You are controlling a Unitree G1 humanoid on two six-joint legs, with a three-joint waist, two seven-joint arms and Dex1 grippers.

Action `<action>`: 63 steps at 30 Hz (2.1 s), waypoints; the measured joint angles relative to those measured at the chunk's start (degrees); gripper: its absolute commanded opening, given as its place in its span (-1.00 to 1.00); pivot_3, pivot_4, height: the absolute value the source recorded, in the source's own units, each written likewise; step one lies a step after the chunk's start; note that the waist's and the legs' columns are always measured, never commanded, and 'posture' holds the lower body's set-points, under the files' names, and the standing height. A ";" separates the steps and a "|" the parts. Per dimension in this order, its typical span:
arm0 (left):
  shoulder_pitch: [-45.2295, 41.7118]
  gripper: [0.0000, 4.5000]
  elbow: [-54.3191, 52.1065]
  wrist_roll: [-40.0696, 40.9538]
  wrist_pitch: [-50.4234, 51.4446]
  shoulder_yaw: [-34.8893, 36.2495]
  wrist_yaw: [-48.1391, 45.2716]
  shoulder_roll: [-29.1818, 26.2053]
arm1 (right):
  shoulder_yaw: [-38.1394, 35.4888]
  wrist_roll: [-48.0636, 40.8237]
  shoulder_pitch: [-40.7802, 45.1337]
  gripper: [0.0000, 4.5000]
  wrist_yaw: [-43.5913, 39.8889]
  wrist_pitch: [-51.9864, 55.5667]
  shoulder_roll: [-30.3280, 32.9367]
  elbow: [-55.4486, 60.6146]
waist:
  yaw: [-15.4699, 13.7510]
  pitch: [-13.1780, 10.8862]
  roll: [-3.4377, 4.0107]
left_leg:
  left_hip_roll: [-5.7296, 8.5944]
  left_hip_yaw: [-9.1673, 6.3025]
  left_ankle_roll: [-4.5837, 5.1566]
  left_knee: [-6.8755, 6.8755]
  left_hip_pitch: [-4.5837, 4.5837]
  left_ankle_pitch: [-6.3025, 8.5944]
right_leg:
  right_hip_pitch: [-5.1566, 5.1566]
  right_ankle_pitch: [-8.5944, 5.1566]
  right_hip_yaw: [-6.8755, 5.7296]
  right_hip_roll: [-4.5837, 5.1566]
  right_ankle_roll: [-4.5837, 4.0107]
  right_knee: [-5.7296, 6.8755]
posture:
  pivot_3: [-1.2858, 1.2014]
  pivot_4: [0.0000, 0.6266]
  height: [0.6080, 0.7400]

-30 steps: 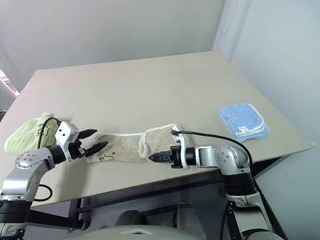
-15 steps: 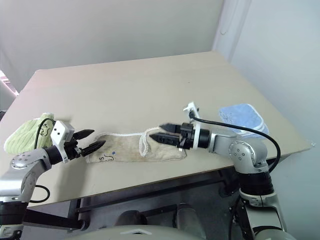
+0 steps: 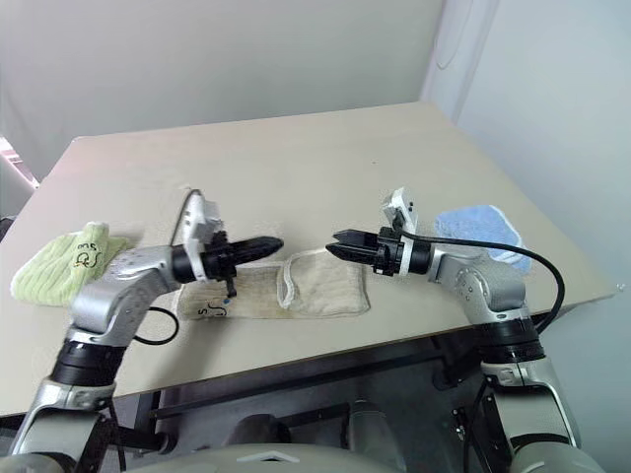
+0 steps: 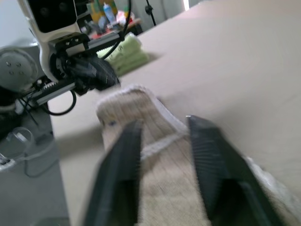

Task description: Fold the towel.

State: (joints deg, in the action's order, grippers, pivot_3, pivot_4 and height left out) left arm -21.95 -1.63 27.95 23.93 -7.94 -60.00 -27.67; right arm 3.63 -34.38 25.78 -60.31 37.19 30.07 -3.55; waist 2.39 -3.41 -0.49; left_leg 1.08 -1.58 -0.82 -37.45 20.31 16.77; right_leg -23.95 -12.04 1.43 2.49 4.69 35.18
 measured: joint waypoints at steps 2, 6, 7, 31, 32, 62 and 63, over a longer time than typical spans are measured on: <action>-1.28 -1.00 4.63 -3.29 -3.81 -2.63 -1.34 1.81 | 0.82 1.70 -1.09 -0.99 -0.39 -1.77 -1.18 -1.05 | -0.05 0.00 0.00 | 0.00 -0.02 0.00 0.00 -0.03 0.00 | 0.04 0.00 0.00 -0.01 -0.01 0.01 | 0.03 -1.00 1.00; -1.66 -1.00 11.59 -9.34 -11.39 -7.59 -4.64 3.13 | 3.74 6.01 -1.92 -0.99 1.20 -5.08 -4.77 -5.61 | 0.03 0.00 0.01 | 0.00 -0.02 0.00 -0.01 -0.04 0.00 | 0.03 0.11 0.01 -0.01 -0.18 0.04 | 0.03 -1.00 1.00; -1.70 -1.00 13.61 -10.58 -13.13 -8.40 -5.23 3.65 | 4.25 7.39 -1.89 -0.99 1.85 -6.43 -5.57 -7.33 | -0.06 0.00 0.01 | 0.00 -0.02 0.00 -0.02 -0.04 0.00 | 0.05 0.11 0.01 -0.01 -0.19 0.03 | 0.03 -1.00 1.00; -3.41 -0.13 22.34 -10.49 -10.49 -3.62 -8.29 7.30 | 3.55 14.53 0.78 -0.44 2.44 -12.17 -10.78 -19.46 | 0.12 0.26 0.10 | 0.00 -0.39 0.03 -0.42 -0.54 0.03 | 0.67 -0.02 0.01 0.01 0.09 0.29 | 0.03 -1.00 1.00; -3.36 0.03 20.41 -9.48 -9.01 -2.64 -8.27 6.55 | 2.78 13.50 0.80 -0.28 2.30 -10.83 -10.78 -18.12 | 0.11 0.26 0.10 | -0.01 -0.40 0.03 -0.42 -0.48 0.03 | 0.61 -0.02 0.01 0.01 0.09 0.30 | 0.03 -1.00 1.00; 18.42 1.00 -10.97 33.13 68.11 56.52 44.23 1.56 | -0.48 -9.65 4.02 0.71 7.26 26.31 -9.76 5.54 | 0.20 0.02 0.01 | -0.09 -0.49 0.04 -0.42 -0.05 0.07 | 0.23 -0.03 -0.07 0.07 0.09 0.14 | 0.03 -1.00 1.00; 19.55 1.00 -10.97 34.99 68.11 56.79 45.68 1.49 | -0.42 -9.66 4.00 0.71 7.35 26.31 -9.89 5.52 | 0.11 0.02 -0.01 | -0.13 -0.51 0.04 -0.42 -0.04 0.07 | 0.23 -0.03 -0.07 0.08 0.08 0.13 | 0.03 -1.00 1.00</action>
State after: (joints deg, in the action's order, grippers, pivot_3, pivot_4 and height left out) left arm -2.40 -12.60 62.94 92.04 48.85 -14.32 -26.19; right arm 3.21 -44.04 29.78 -52.95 63.50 20.18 1.98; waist 2.50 -3.39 -0.51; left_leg 0.96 -2.09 -0.78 -37.87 20.27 16.84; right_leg -23.72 -12.08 1.36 2.57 4.78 35.31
